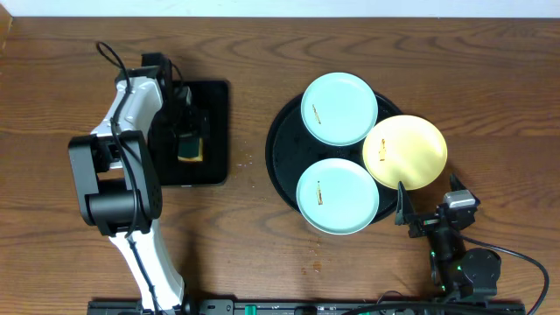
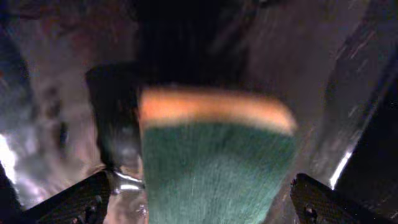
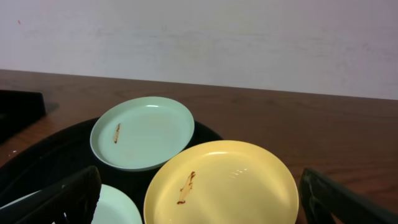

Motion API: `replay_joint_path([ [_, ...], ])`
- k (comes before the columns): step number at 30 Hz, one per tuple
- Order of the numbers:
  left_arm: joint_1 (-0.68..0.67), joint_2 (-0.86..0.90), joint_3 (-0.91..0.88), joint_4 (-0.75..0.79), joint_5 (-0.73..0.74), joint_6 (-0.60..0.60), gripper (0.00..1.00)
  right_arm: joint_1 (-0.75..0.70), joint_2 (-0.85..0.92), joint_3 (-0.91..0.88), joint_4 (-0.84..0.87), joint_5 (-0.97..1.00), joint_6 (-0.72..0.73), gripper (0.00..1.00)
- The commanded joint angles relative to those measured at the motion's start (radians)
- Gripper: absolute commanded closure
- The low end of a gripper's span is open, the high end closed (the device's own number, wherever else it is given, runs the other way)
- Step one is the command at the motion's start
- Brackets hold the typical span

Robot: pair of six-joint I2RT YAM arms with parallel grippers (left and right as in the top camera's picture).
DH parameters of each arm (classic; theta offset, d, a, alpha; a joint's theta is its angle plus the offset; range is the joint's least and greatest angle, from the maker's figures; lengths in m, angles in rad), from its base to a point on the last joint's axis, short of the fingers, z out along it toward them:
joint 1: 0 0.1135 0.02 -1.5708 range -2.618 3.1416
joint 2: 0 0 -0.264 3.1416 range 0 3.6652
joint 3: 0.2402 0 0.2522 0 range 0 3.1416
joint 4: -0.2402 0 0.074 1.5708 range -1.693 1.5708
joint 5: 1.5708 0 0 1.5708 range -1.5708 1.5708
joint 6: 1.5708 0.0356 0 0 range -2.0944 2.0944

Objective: Clean dirty plates on tray and stack at the side
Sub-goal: 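Lower the left gripper and grasp the sponge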

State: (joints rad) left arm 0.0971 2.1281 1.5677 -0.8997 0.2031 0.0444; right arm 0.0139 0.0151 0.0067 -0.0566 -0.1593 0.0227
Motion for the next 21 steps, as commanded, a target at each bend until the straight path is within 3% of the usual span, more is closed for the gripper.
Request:
replay_joint_path([
  [1, 0.002, -0.022, 0.005, 0.026, -0.006, -0.009, 0.07, -0.008, -0.004, -0.001, -0.004, 0.002, 0.014, 0.01],
  [6, 0.001, -0.022, -0.087, 0.178, -0.006, -0.009, 0.09, -0.008, -0.004, -0.001, -0.004, 0.002, 0.014, 0.01],
  [10, 0.000, -0.022, -0.103, 0.221, -0.006, -0.009, 0.57, -0.008, -0.004, -0.001, -0.004, 0.002, 0.014, 0.01],
  [13, -0.003, -0.022, -0.103, 0.220, -0.006, -0.017, 0.87, -0.008, -0.004, -0.001, -0.004, 0.002, 0.014, 0.01],
  [14, -0.004, -0.022, -0.103, 0.221, -0.006, -0.019, 0.92, -0.008, -0.004, -0.001, -0.004, 0.002, 0.014, 0.01],
  [16, -0.004, -0.022, -0.103, 0.222, -0.006, -0.024, 0.92, -0.008, -0.004, -0.001, -0.004, 0.003, 0.014, 0.01],
  [17, -0.004, -0.022, -0.103, 0.220, -0.006, -0.028, 0.76, -0.008, -0.004, -0.001, -0.004, 0.002, 0.014, 0.01],
  [18, -0.004, -0.022, -0.103, 0.217, -0.006, -0.043, 0.53, -0.008, -0.004, -0.001, -0.004, 0.002, 0.014, 0.01],
  [19, -0.004, -0.022, -0.103, 0.216, -0.006, -0.061, 0.21, -0.008, -0.004, -0.001, -0.004, 0.002, 0.014, 0.01],
  [20, -0.004, -0.022, -0.103, 0.216, -0.006, -0.071, 0.10, -0.008, -0.004, -0.001, -0.004, 0.002, 0.014, 0.01],
  [21, -0.004, -0.023, -0.102, 0.217, -0.006, -0.073, 0.09, -0.008, -0.004, -0.001, -0.004, 0.002, 0.014, 0.01],
])
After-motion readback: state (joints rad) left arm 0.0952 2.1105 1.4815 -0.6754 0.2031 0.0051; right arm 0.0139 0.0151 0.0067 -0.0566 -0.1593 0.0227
